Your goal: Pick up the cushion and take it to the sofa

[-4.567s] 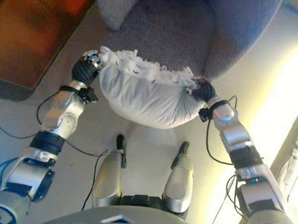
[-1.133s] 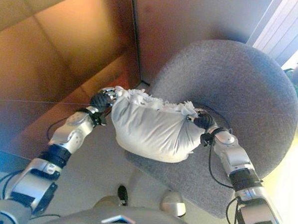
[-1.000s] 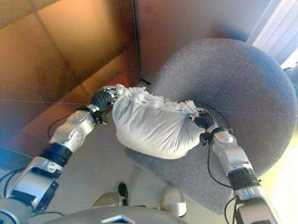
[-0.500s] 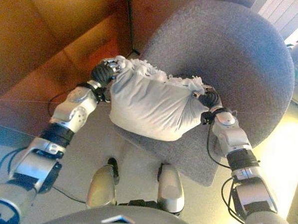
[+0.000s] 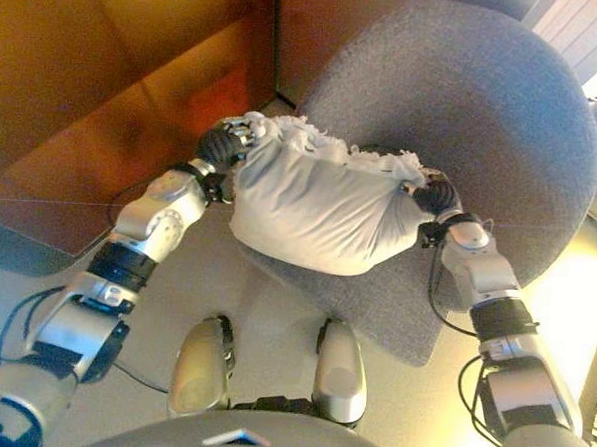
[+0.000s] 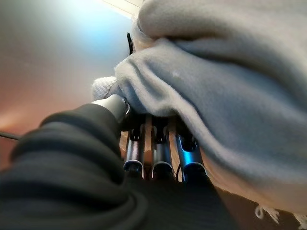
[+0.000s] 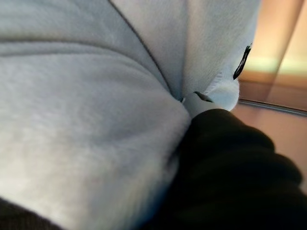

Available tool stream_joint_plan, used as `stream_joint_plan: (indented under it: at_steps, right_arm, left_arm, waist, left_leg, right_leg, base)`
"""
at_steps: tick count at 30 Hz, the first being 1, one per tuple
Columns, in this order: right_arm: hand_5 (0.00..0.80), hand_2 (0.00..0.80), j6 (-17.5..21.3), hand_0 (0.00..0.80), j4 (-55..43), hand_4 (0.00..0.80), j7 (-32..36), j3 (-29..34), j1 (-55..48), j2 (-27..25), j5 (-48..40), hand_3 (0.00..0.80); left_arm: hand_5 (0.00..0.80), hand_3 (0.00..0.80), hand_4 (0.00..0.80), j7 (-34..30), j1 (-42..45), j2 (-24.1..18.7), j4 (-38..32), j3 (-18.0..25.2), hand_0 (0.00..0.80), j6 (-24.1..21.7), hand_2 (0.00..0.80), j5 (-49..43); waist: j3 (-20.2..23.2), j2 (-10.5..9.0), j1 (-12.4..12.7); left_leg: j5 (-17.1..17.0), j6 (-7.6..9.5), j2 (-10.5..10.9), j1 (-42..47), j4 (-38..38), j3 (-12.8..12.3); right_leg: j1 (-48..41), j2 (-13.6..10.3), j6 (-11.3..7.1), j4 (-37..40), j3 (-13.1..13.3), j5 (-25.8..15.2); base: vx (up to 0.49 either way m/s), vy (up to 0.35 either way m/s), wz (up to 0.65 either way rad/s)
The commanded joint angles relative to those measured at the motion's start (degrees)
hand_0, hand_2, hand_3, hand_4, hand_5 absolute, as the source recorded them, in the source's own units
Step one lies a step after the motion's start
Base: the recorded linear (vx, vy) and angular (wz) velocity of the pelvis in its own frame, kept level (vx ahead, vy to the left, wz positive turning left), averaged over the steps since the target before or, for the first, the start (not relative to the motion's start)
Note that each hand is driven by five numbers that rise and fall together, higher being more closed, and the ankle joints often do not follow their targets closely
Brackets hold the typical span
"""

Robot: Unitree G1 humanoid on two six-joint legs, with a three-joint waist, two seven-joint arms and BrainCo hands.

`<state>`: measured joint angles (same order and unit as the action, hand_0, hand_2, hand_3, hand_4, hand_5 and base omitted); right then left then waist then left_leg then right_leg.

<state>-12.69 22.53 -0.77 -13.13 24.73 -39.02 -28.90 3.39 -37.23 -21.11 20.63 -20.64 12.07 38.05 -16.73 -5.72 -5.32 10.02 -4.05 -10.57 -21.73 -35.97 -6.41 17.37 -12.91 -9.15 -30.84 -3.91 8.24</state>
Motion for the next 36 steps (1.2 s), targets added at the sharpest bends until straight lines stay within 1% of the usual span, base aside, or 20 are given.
stream_joint_plan:
  at_steps: [1, 4, 7, 9, 14, 19, 21, 24, 27, 29, 33, 36]
  right_arm:
    - [0.8, 0.8, 1.3, 0.8, -0.32, 0.8, -2.25, 6.55, 6.32, -3.82, -3.91, 0.8]
    - [0.8, 0.8, 0.27, 0.8, 0.8, 0.8, -1.35, 7.5, 5.64, -6.11, -3.62, 0.8]
    - [0.8, 0.8, 0.35, 0.8, 3.01, 0.8, -0.51, 8.01, 5.73, -7.89, -3.22, 0.8]
    - [0.8, 0.8, 0.36, 0.8, 4.83, 0.8, -0.8, 7.82, 6.92, -9.14, -3.88, 0.8]
    - [0.8, 0.8, -0.93, 0.8, 6.1, 0.8, -0.7, 8.43, 8.07, -11.48, -4.91, 0.8]
    - [0.8, 0.8, -1.54, 0.8, 5.79, 0.8, -0.66, 8.53, 6.99, -12.37, -4.48, 0.8]
    - [0.8, 0.8, -1.16, 0.8, 6.37, 0.8, 0.72, 8.91, 6.22, -13.0, -4.23, 0.8]
    - [0.8, 0.8, -0.75, 0.8, 7.91, 0.8, 4.36, 7.48, 7.37, -13.47, -3.86, 0.8]
    - [0.8, 0.8, -1.79, 0.8, 10.55, 0.8, 6.44, 4.43, 10.14, -13.31, -3.27, 0.8]
    - [0.8, 0.8, -2.49, 0.8, 13.02, 0.8, 5.46, 2.32, 12.17, -12.73, -3.56, 0.8]
    - [0.8, 0.8, -2.78, 0.8, 17.12, 0.8, 1.68, -0.54, 17.17, -10.64, -5.55, 0.8]
    - [0.8, 0.8, -2.53, 0.8, 20.0, 0.8, -2.37, -1.32, 21.29, -8.79, -6.47, 0.8]
  left_arm:
    - [0.8, 0.8, 0.8, 0.27, -2.05, 4.27, -5.62, -6.23, 0.8, 0.69, 0.8, 3.8]
    - [0.8, 0.8, 0.8, 1.18, -1.01, 5.61, -6.98, -7.27, 0.8, 1.79, 0.8, 5.06]
    - [0.8, 0.8, 0.8, 2.14, -0.44, 6.97, -7.59, -8.31, 0.8, 2.18, 0.8, 6.39]
    - [0.8, 0.8, 0.8, 3.59, -0.34, 7.92, -8.24, -9.42, 0.8, 2.44, 0.8, 7.39]
    - [0.8, 0.8, 0.8, 4.7, 0.15, 8.36, -10.31, -10.83, 0.8, 2.88, 0.8, 10.4]
    - [0.8, 0.8, 0.8, 3.62, 1.53, 8.5, -11.63, -12.43, 0.8, 1.82, 0.8, 12.59]
    - [0.8, 0.8, 0.8, 3.84, 1.85, 8.69, -11.81, -13.36, 0.8, 1.04, 0.8, 12.89]
    - [0.8, 0.8, 0.8, 6.71, 1.7, 9.21, -11.15, -14.09, 0.8, 0.29, 0.8, 12.59]
    - [0.8, 0.8, 0.8, 10.63, 1.3, 9.7, -9.71, -13.7, 0.8, 0.64, 0.8, 11.8]
    - [0.8, 0.8, 0.8, 12.27, 1.01, 9.59, -8.63, -13.33, 0.8, 1.21, 0.8, 10.21]
    - [0.8, 0.8, 0.8, 12.93, 0.55, 8.69, -6.94, -12.9, 0.8, 1.24, 0.8, 9.02]
    - [0.8, 0.8, 0.8, 13.82, -0.68, 8.07, -6.1, -12.57, 0.8, -0.36, 0.8, 8.71]
  waist:
    - [4.07, -0.41, -0.4]
    - [5.49, -0.53, -0.6]
    - [6.28, -0.68, -0.56]
    - [6.23, -0.95, -0.41]
    - [5.96, -1.31, -0.34]
    - [6.68, -1.34, -0.71]
    - [6.95, -1.4, -0.84]
    - [6.95, -1.66, -0.63]
    - [6.59, -1.87, 0.1]
    - [6.02, -1.97, 0.94]
    - [3.63, -2.05, 2.86]
    - [1.36, -2.06, 4.02]
  left_leg:
    - [-0.82, -4.39, -5.42, 8.4, 5.85, 1.99]
    - [-1.86, -4.37, -5.42, 10.38, 8.41, 1.01]
    - [-2.43, -4.46, -5.45, 11.14, 9.53, 0.61]
    - [-2.54, -4.52, -5.49, 11.04, 9.53, 0.65]
    - [-2.68, -4.88, -6.28, 9.35, 7.96, 0.82]
    - [-3.43, -4.88, -6.57, 10.35, 9.39, -0.06]
    - [-3.52, -4.98, -6.74, 10.57, 9.58, -0.25]
    - [-3.7, -5.27, -6.89, 10.48, 9.42, -0.21]
    - [-3.86, -5.74, -7.15, 9.38, 8.4, 0.36]
    - [-3.76, -6.04, -7.2, 7.77, 7.02, 1.4]
    - [-3.62, -6.7, -7.34, 2.67, 3.45, 4.41]
    - [-3.73, -7.27, -7.13, -1.79, 1.38, 6.42]
  right_leg:
    - [-4.98, -0.14, -2.4, 5.87, 1.13, -4.27]
    - [-7.25, 0.25, -2.52, 8.61, 1.08, -4.56]
    - [-8.54, 0.55, -2.51, 10.03, 0.92, -4.74]
    - [-9.06, 0.77, -2.45, 10.47, 0.77, -4.76]
    - [-9.08, 0.87, -2.1, 9.94, 0.18, -4.51]
    - [-10.07, 1.22, -2.1, 11.27, 0.46, -4.48]
    - [-10.67, 1.33, -2.07, 11.98, 0.4, -4.58]
    - [-11.11, 1.4, -2.04, 12.39, 0.29, -4.71]
    - [-11.05, 1.35, -1.83, 12.09, -0.18, -4.73]
    - [-10.61, 1.17, -1.7, 11.42, -0.61, -4.63]
    - [-8.37, 0.82, -1.43, 9.13, -1.57, -4.47]
    - [-5.5, 0.87, -1.36, 7.76, -1.86, -4.66]
  base:
    - [0.145, -0.01, 0.0]
    - [0.182, -0.007, -0.05]
    - [0.131, -0.025, -0.05]
    - [0.075, -0.04, 0.01]
    - [0.043, -0.023, -0.01]
    - [0.074, -0.002, 0.0]
    - [0.086, -0.038, -0.03]
    - [0.068, -0.052, -0.06]
    - [0.038, -0.054, -0.04]
    - [0.002, -0.051, -0.01]
    - [-0.075, -0.066, 0.02]
    - [-0.174, -0.063, 0.1]
